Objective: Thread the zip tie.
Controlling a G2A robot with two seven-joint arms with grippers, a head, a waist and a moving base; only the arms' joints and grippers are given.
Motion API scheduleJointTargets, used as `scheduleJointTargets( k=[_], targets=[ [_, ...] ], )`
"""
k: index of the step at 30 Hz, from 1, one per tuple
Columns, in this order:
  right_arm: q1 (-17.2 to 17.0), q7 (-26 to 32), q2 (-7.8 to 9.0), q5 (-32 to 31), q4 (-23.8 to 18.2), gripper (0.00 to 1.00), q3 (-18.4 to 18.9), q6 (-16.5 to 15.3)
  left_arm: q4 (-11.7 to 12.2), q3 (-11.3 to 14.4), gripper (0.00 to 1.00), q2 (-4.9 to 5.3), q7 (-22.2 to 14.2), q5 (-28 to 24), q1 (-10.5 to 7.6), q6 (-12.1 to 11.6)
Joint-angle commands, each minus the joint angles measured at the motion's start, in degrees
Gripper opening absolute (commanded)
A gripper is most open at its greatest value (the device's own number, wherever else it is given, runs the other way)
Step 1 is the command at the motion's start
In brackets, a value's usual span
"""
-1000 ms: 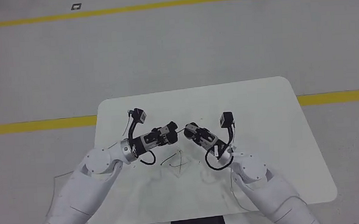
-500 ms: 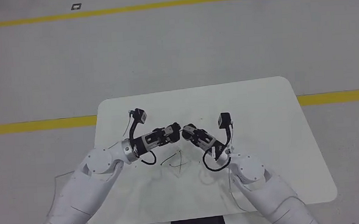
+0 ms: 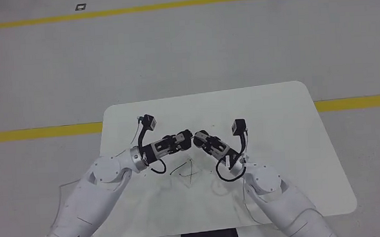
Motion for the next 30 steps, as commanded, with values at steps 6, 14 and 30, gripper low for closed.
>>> scheduleJointTargets(
  k=[6,14,30],
  targets=[
    [-0.1,0.0,-0.1,-0.9,0.0,0.0,-0.2,-0.1,0.1,0.2,0.37,-0.09,0.2,0.4,-0.28,0.5],
    [-0.1,0.6,-0.2,-1.3,0.3,0.0,-0.2,-0.5,0.2,0.5,0.35,-0.2,0.4,0.8,-0.55,0.8],
    [0.0,0.8,-0.41,-2.1,0.4,0.0,-0.2,-0.6,0.7,0.7,0.27,-0.34,0.2,0.6,-0.93,1.3]
  ],
)
